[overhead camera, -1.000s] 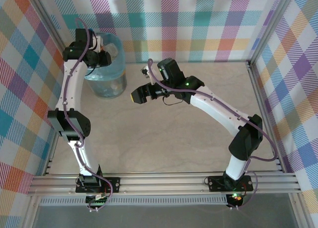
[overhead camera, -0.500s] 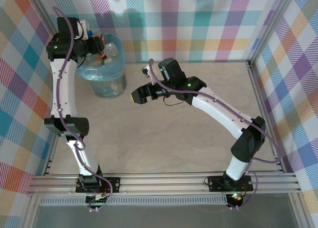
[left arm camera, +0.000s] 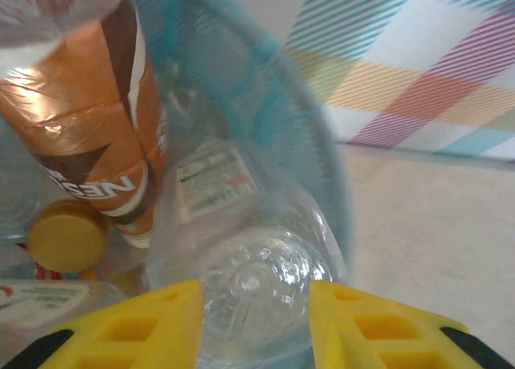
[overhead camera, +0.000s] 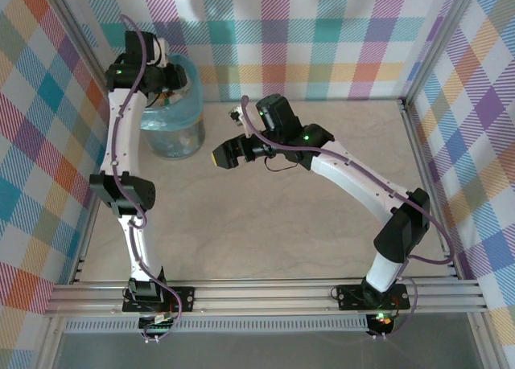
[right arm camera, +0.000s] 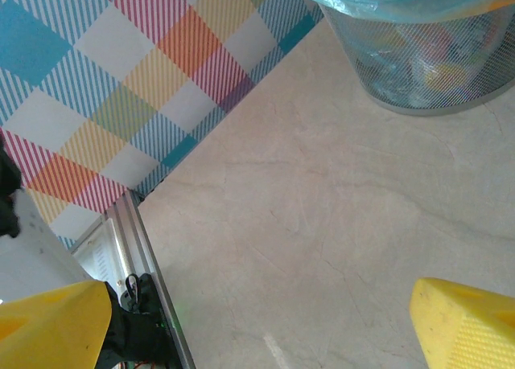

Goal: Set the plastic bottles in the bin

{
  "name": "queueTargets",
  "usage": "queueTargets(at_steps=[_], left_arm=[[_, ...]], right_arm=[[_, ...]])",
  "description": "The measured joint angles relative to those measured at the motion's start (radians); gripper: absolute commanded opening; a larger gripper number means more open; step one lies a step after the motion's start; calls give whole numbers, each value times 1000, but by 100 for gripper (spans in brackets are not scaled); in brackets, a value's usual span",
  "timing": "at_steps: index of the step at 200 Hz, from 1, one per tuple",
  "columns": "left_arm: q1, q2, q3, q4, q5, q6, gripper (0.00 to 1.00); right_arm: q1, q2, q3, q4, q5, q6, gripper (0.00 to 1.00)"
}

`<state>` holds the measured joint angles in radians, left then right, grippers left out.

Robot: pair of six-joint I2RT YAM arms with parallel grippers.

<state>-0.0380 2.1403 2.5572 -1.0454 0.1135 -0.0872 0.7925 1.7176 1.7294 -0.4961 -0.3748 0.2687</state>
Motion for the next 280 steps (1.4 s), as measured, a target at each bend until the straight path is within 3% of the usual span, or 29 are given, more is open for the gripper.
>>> queueTargets(at_steps=[82,138,173,193,219,240,256,280], left_arm=[[2,22,-34,20,-76,25,40],[4,15,40,-30,-41,3,64],[8,-113,-8,-19,-50,-6,71],[8,-337,-220,64,-77,-5,75],[10,-762,-716,297,-131,-1,81],[10,-1036,-1099,465,-179,-2,82],[11,-1134,-1344,587,-199,-2,83],[13,-1149,-1681,789,-221,-2,84]], right_arm=[[1,0,-1,0,0,0,95],[6,0,6,-27,25,3,96],[6,-8,21,-48,121,5,98],[5,-32,21,-61,209,4,100],[-26,-102,4,-72,351,-8,100],[-129,-210,-94,-45,449,-18,100],[-249,-315,-253,30,532,-43,100],[-420,-460,-589,219,650,-113,100]])
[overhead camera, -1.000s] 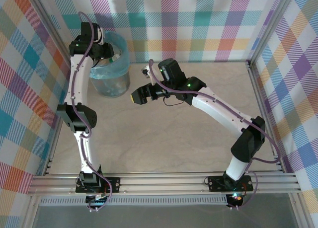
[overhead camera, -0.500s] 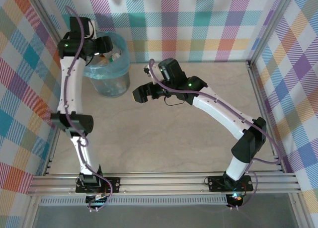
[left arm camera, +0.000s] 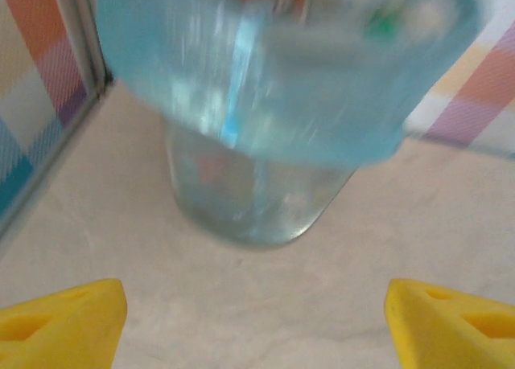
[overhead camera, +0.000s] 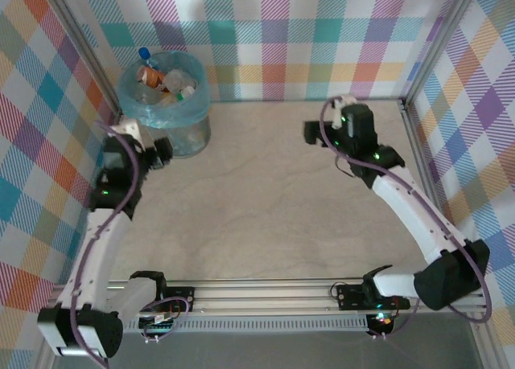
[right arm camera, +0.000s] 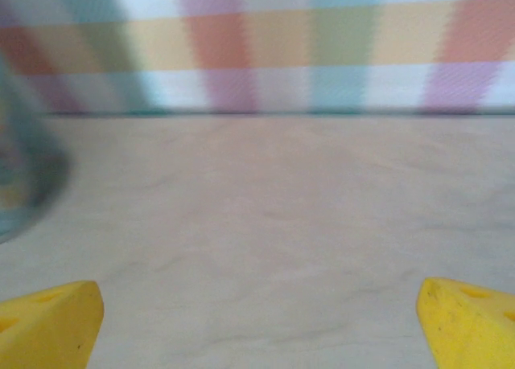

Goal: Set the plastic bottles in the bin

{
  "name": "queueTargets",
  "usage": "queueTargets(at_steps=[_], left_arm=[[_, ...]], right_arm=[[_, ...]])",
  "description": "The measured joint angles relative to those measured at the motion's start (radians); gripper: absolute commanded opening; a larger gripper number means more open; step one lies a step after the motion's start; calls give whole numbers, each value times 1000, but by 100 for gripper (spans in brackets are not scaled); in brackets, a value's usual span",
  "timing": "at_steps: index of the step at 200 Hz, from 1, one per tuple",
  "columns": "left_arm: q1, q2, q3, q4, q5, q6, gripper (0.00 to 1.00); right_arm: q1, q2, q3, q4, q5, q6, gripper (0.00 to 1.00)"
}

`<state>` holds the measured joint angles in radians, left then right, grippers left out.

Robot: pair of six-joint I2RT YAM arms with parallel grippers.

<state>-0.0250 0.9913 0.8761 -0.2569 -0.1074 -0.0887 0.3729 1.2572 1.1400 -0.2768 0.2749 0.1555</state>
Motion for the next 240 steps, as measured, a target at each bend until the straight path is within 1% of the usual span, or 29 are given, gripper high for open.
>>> queueTargets(at_steps=[15,32,58,75,96,123,133,145,161,181,193,207,240], left_arm=[[0,6,-209,134,-22,1,85],[0,16,-352,248,-66,5,85],[0,84,-397,412,-136,11,85],[0,144,-408,529,-140,19,85],[0,204,-448,654,-126,35,85],[2,282,-503,782,-77,57,83],[2,311,-521,826,-51,62,84],[2,337,-528,847,-16,71,83],[2,362,-522,870,40,87,82],[2,385,-500,878,110,110,82],[2,398,-497,909,157,122,82],[2,422,-500,960,202,136,82],[-8,506,-501,1038,204,142,83]], right_arm=[[-64,-40,-198,119,32,-49,100],[-121,-40,-374,234,39,-91,100],[-166,-39,-576,417,31,-124,100],[-169,-4,-664,556,6,-150,100],[-171,84,-713,709,-39,-192,100],[-201,142,-755,868,-161,-260,100],[-235,152,-777,937,-208,-265,100],[-304,171,-813,1042,-264,-240,100],[-381,249,-854,1195,-303,-208,100],[-402,278,-850,1181,-313,-171,100],[-402,280,-808,1147,-310,-153,100],[-401,280,-772,1152,-310,-139,100],[-401,280,-758,1145,-310,-126,100]])
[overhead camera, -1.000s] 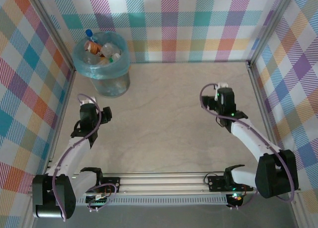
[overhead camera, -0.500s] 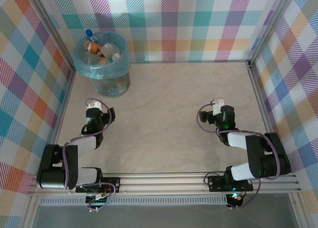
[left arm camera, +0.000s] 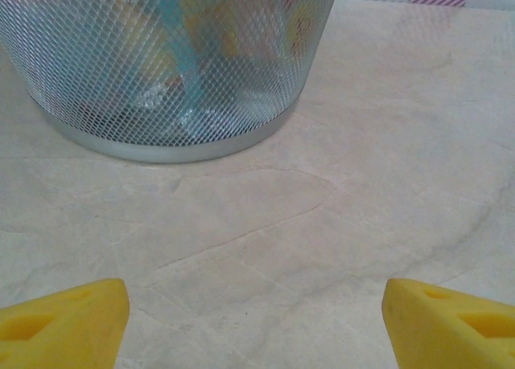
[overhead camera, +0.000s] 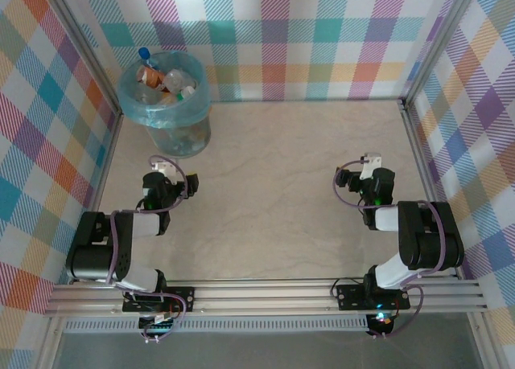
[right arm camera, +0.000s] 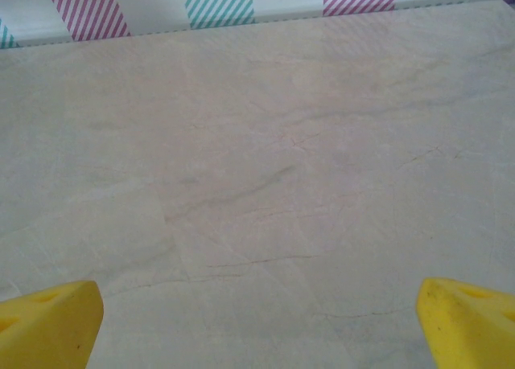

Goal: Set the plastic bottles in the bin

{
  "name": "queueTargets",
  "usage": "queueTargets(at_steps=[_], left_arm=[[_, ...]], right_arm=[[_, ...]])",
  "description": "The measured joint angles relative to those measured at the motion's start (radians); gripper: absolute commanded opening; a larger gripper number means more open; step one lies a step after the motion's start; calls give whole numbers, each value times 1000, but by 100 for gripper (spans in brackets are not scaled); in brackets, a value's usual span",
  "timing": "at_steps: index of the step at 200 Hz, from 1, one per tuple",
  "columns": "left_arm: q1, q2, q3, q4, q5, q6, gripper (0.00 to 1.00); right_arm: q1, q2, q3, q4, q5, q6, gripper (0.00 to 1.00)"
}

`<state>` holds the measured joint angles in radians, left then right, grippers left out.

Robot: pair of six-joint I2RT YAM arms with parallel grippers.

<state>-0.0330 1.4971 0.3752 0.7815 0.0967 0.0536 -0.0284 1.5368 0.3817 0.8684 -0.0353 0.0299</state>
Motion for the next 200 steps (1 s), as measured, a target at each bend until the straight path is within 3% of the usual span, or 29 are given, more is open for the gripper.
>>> queueTargets(at_steps=[32,35,38,42,86,200], left_arm=[[-39,58,0,31,-82,7,87],[-39,58,0,32,-94,6,90],[-39,58,2,31,-111,1,98],[-41,58,3,31,-127,2,100],[-43,59,23,26,-238,-35,100],[-44,60,23,26,-271,-37,100]], right_arm=[[0,0,0,-4,0,5,100],[0,0,0,-5,0,7,100],[0,0,0,-6,0,7,100],[0,0,0,-7,0,8,100],[5,0,0,-17,8,8,100],[8,0,0,-17,12,8,100]])
